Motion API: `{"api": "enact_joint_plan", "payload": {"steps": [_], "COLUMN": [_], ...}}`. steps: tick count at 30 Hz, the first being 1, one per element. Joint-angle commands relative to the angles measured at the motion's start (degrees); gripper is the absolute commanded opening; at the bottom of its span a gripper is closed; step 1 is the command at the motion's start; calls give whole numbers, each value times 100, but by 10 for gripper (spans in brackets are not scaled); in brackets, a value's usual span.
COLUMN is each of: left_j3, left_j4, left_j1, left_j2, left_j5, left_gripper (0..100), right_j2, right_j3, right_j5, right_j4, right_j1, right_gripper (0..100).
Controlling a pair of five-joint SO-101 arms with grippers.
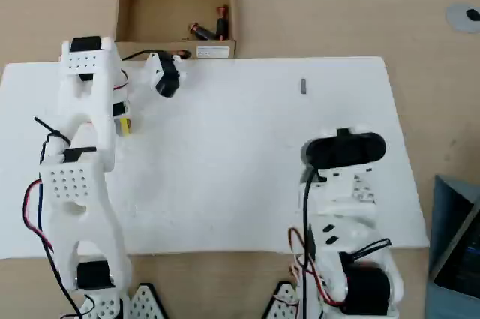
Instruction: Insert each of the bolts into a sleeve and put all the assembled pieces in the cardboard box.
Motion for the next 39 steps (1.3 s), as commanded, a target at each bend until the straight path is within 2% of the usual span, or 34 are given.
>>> {"api": "enact_joint_plan", "payload": {"steps": [1,7,15,26,30,32,39], "left_j3": [-949,-1565,-1565,-1618,-1618,-1600,-2497], "left_j4": [273,563,563,308,352,387,985], "left_j1": [-44,-167,-237,-229,-185,-176,-167], "left_j2": [57,110,303,1051,1103,1077,971], "left_j5": [-35,9,-44,-35,9,26,765], "left_gripper": [9,181,84,78,0,5,1], "right_j2": [-110,-119,-119,-119,-119,-119,-119], "right_j3": [-40,-48,-48,-48,-48,-48,-57], "right_j5": [53,53,53,53,53,53,53], "right_j4": [-44,-44,-44,-44,-44,-44,-97], "right_j1": [40,40,40,40,40,40,40], "right_gripper": [9,9,9,9,9,9,9]}}
